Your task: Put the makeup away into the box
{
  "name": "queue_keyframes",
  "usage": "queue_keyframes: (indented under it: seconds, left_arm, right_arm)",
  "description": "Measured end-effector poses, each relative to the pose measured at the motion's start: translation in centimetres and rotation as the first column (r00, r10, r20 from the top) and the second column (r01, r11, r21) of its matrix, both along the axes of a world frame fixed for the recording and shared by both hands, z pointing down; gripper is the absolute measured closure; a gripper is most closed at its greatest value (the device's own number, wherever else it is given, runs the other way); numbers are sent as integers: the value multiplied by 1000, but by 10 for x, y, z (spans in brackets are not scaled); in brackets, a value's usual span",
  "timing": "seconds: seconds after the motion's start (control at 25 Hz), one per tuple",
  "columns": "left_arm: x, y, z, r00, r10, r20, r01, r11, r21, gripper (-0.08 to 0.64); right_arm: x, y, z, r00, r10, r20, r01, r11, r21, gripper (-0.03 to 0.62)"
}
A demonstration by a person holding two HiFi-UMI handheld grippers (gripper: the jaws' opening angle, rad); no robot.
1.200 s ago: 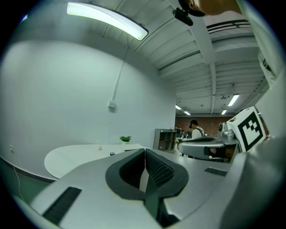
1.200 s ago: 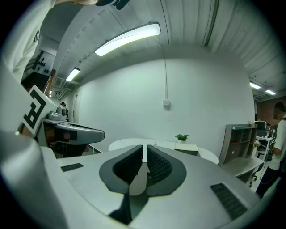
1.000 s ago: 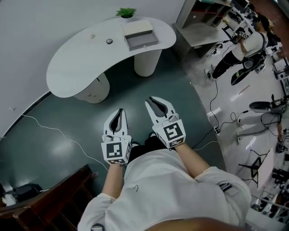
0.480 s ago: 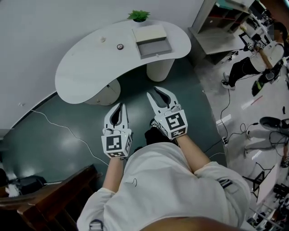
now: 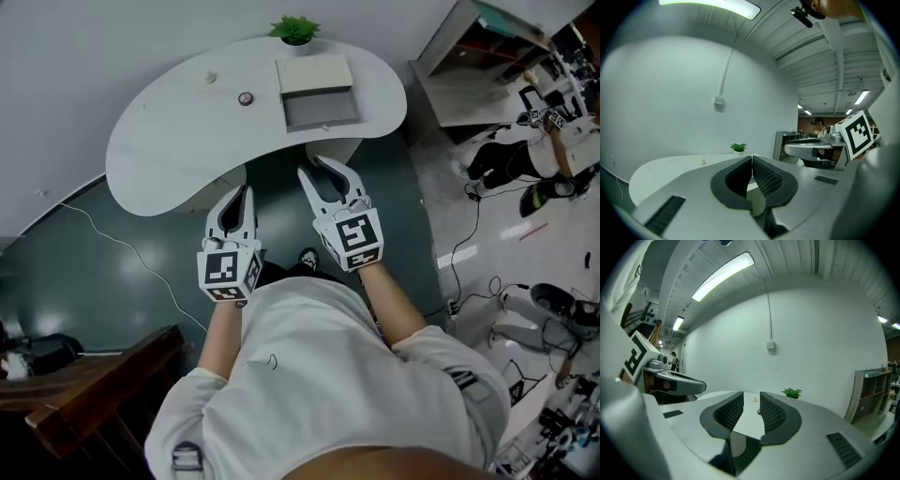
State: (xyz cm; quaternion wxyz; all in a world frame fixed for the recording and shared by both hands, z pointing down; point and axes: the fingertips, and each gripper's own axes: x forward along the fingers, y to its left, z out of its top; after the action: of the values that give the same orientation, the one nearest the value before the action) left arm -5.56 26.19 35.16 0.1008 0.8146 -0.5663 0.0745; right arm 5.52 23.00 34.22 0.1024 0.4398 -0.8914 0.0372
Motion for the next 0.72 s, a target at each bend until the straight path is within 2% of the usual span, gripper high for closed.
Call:
queue_keyframes:
  seconds: [0.16, 0.4, 0.72]
  left_arm:
    - [4, -29, 5, 1000, 13, 24, -12, 1000, -22, 538]
    - [0, -76, 23, 1000, 14, 7, -14, 999, -48, 538]
    - [-43, -167, 35, 1000, 23, 8, -23, 998, -53, 538]
  right_arm:
    - [5, -27, 10, 1000, -3, 12, 4, 1000, -30, 500]
    - [-1, -66, 32, 1000, -10, -10, 9, 997, -72, 500]
    - [-47, -143, 34, 991, -82, -103, 72, 993, -96, 497]
